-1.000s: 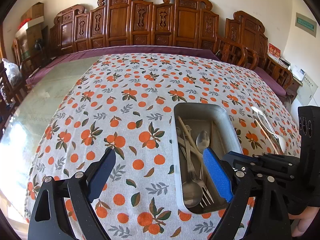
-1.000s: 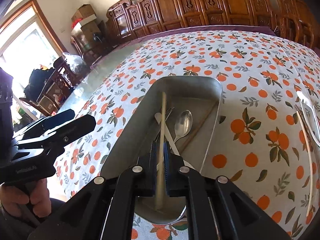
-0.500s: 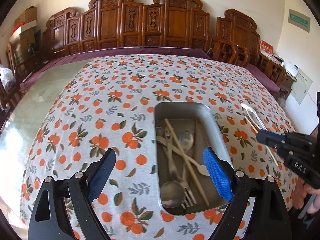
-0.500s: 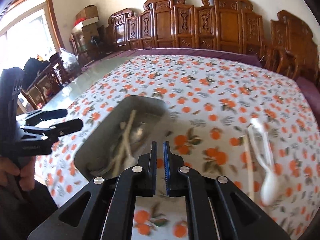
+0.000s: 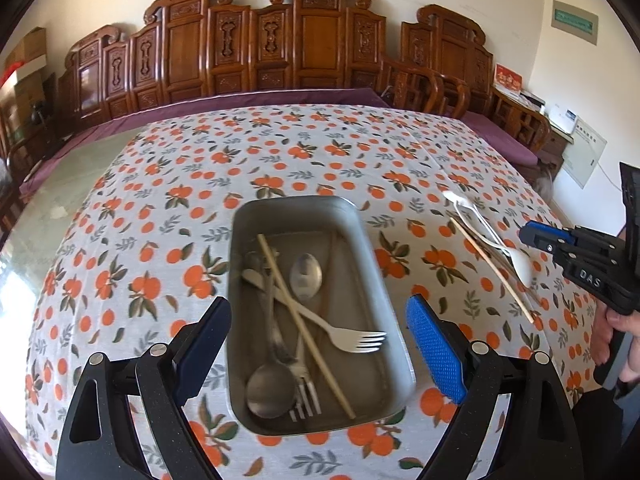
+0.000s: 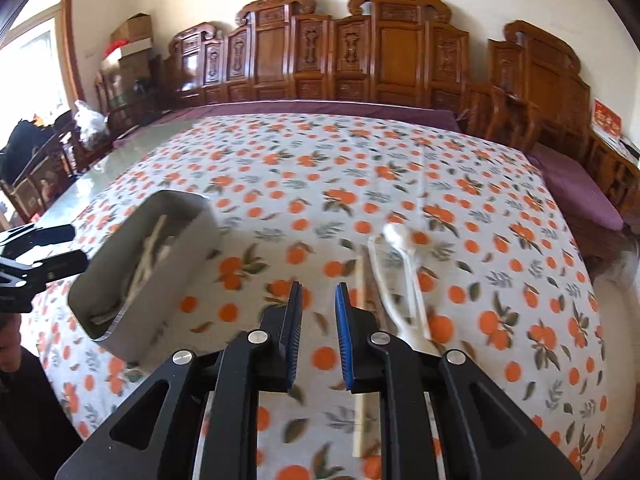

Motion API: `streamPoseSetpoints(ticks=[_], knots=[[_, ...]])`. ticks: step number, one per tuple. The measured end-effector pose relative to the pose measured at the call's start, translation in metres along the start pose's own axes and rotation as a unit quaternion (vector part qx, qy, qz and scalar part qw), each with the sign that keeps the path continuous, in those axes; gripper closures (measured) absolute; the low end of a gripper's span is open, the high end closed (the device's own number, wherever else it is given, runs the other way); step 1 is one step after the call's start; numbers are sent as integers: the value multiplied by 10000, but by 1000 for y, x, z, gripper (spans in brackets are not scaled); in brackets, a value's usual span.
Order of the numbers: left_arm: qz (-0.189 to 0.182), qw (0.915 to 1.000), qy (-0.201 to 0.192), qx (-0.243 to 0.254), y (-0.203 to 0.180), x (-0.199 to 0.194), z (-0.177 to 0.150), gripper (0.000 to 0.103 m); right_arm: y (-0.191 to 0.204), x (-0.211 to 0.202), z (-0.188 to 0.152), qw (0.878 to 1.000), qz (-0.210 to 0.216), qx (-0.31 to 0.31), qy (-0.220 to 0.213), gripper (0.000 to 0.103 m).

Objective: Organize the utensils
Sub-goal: 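Grasp the large white plastic spoon with the right gripper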

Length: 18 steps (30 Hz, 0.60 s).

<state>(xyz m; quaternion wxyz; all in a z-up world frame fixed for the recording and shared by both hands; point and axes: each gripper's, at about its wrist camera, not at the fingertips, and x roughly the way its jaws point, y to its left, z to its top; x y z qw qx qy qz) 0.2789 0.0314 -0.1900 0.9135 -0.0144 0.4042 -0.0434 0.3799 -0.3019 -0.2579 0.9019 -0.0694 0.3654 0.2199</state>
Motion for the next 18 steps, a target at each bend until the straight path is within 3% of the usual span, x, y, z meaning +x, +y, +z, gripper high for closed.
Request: streamPoseSetpoints(ticks=[18], knots=[[-263, 9993, 131, 222, -43, 10, -6, 18, -57, 13, -42, 9983, -294, 329, 381, 84]])
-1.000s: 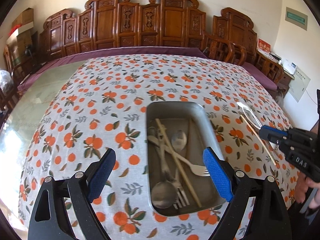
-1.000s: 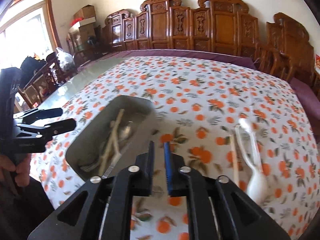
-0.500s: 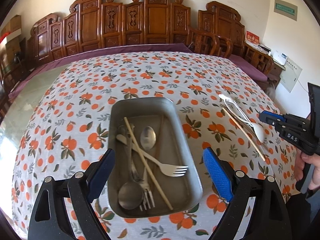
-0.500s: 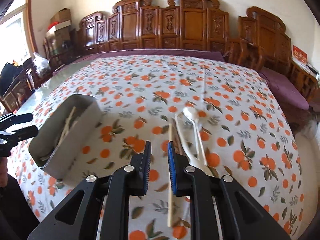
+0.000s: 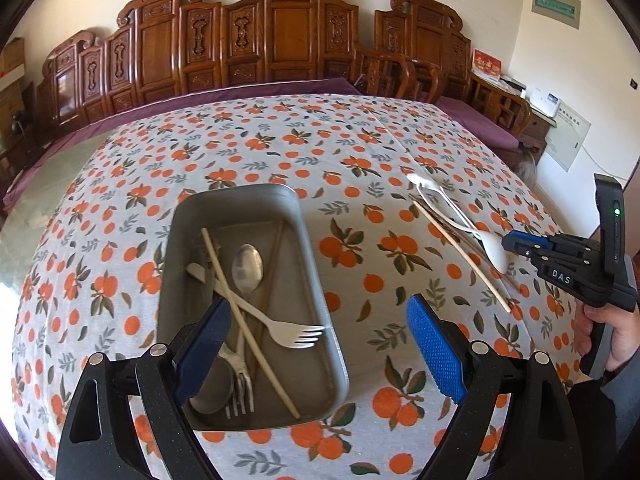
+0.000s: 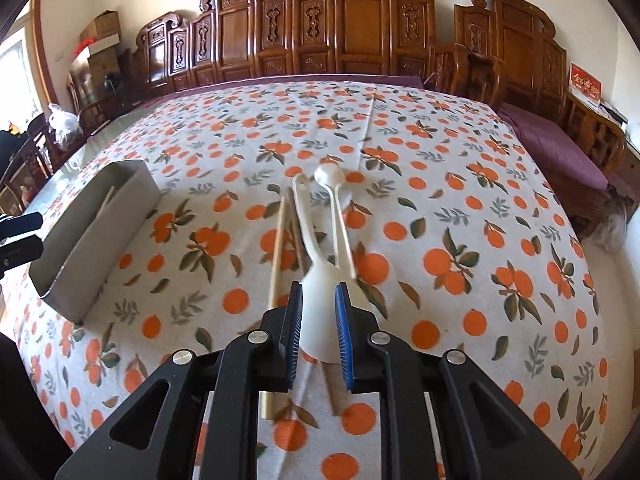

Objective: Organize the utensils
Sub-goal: 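Grasp the large white plastic spoon with the right gripper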

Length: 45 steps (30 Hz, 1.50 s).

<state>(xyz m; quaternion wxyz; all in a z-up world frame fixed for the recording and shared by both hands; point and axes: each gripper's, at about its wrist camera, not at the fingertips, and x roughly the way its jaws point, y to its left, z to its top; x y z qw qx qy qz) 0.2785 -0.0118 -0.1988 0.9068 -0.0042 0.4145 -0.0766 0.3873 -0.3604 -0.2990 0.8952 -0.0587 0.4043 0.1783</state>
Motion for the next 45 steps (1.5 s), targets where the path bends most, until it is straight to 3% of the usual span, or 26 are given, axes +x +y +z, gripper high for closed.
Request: streamPoseSetpoints(ticks=[2, 3, 8, 12, 15, 30, 37, 42, 44, 45], knots=[[-19, 10000, -2, 32, -4, 1, 0, 18, -3, 3, -1, 10000, -42, 42, 5, 60], [-20, 10000, -3, 47, -6, 1, -1, 18, -4, 5, -1, 10000, -35, 45, 5, 56], [-30, 9999, 30, 116, -16, 4, -3, 18, 11, 12, -3, 9995, -117, -291, 46, 54], [-44, 9998, 44, 167, -23, 6, -4, 18, 23, 24, -6, 9956, -558, -714, 227, 54], [-36, 9998, 54, 214, -27, 7, -5, 18, 17, 28, -7, 9956, -624, -613, 343, 54], [-57, 9993, 124, 343, -46, 7, -8, 18, -19, 18, 6, 9947, -1005, -198, 61, 69], [-20, 9990, 231, 395, -57, 9, -7, 18, -37, 12, 18, 9935, -1125, -51, -142, 84], [56, 9986, 249, 461, -66, 12, -3, 18, -51, 14, 20, 9938, -1090, 132, -147, 88], [0, 9987, 278, 416, -70, 16, 1, 18, -56, 14, 19, 9942, -1051, 205, -106, 98], [-27, 9987, 295, 414, -73, 19, 2, 18, -58, 15, 19, 9946, -1004, 240, -74, 98]])
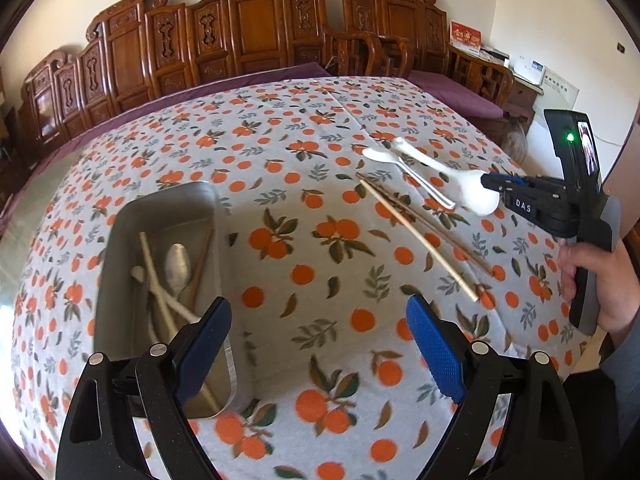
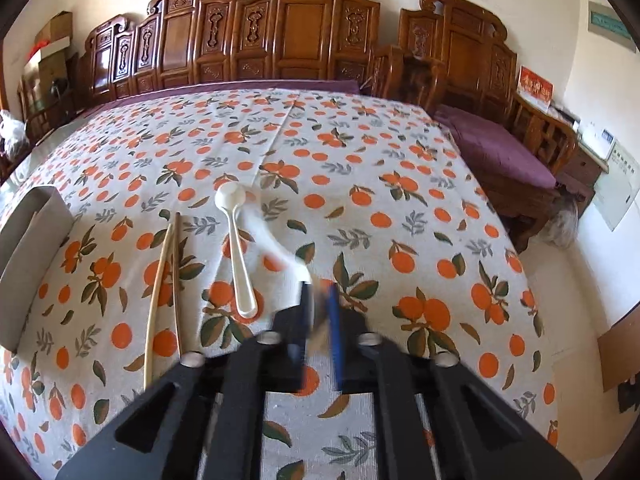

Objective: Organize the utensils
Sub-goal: 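Grasp the large white plastic spoon with the right gripper, then grasp a wooden chopstick with the left gripper while the right gripper lifts the white spoon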

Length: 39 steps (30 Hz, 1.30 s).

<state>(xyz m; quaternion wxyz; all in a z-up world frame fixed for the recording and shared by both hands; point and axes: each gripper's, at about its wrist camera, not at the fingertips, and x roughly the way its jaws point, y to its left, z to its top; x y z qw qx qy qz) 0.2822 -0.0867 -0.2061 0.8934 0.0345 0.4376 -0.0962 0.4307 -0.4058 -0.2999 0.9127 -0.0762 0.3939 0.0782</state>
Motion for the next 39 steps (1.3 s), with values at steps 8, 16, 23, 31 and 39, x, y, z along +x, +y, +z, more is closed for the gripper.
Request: streamPoseSetpoints(ticks=[8, 16, 23, 31, 39], knots=[[-151, 9997, 135, 113, -28, 28, 20, 18, -25, -1, -8, 9988, 174, 449, 44, 99], [-328, 9986, 373, 185, -62, 70, 35, 18, -36, 1, -12, 9968, 348, 714, 48, 99], [-433, 9972, 556, 234, -84, 98, 42, 32, -36, 3, -12, 9958, 475, 782, 54, 99], [-335, 9959, 798, 261, -90, 117, 41, 64, -36, 2, -11, 9953, 532, 805, 46, 99], [-200, 9957, 862, 272, -79, 114, 39, 89, -32, 0, -10, 9951, 579, 804, 26, 99]])
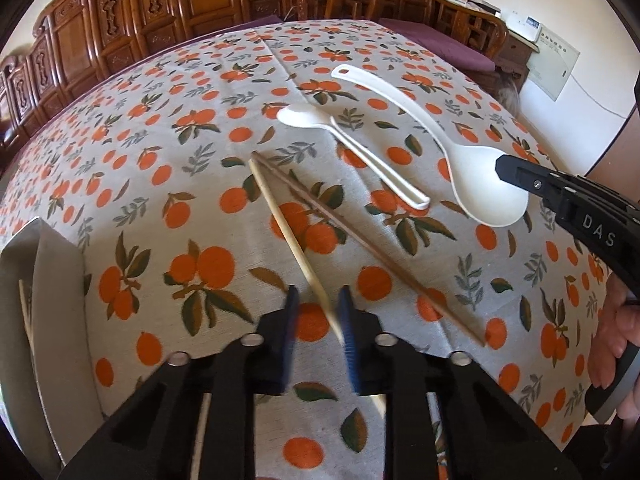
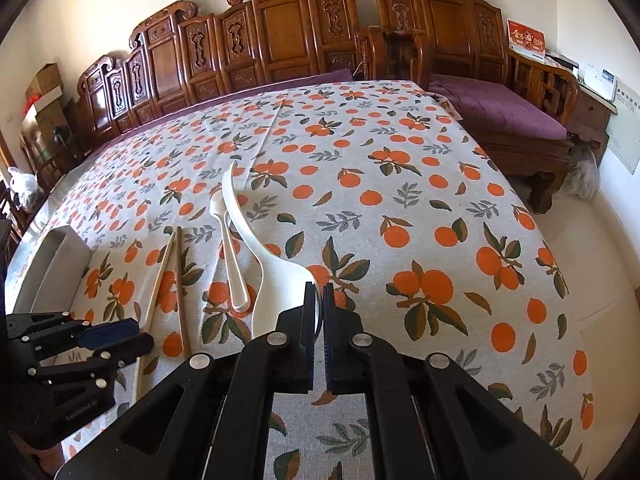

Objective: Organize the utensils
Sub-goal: 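Grasp a wooden chopstick with the left gripper while the right gripper lifts the white spoon, then carry the chopstick over the tray with the left gripper while the right carries the spoon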

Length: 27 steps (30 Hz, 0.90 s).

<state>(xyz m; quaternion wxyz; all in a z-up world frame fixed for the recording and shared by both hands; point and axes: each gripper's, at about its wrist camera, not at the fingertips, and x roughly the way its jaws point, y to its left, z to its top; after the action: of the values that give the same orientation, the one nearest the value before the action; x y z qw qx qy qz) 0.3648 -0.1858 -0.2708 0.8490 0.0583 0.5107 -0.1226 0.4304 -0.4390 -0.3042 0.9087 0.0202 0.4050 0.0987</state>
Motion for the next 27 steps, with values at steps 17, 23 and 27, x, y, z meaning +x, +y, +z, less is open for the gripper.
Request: streamPoseSetpoints(ticks=[17, 23, 27], knots=[[225, 9997, -5, 111, 29, -28, -33, 99, 25, -3, -1, 9995, 178, -261, 30, 99], [190, 9997, -147, 22, 43, -52, -39, 99, 42, -4, -6, 9987, 194, -461, 98, 99], [165, 9995, -262, -31, 53, -68, -41, 99, 55, -6, -12, 9978, 175, -618, 162, 99]])
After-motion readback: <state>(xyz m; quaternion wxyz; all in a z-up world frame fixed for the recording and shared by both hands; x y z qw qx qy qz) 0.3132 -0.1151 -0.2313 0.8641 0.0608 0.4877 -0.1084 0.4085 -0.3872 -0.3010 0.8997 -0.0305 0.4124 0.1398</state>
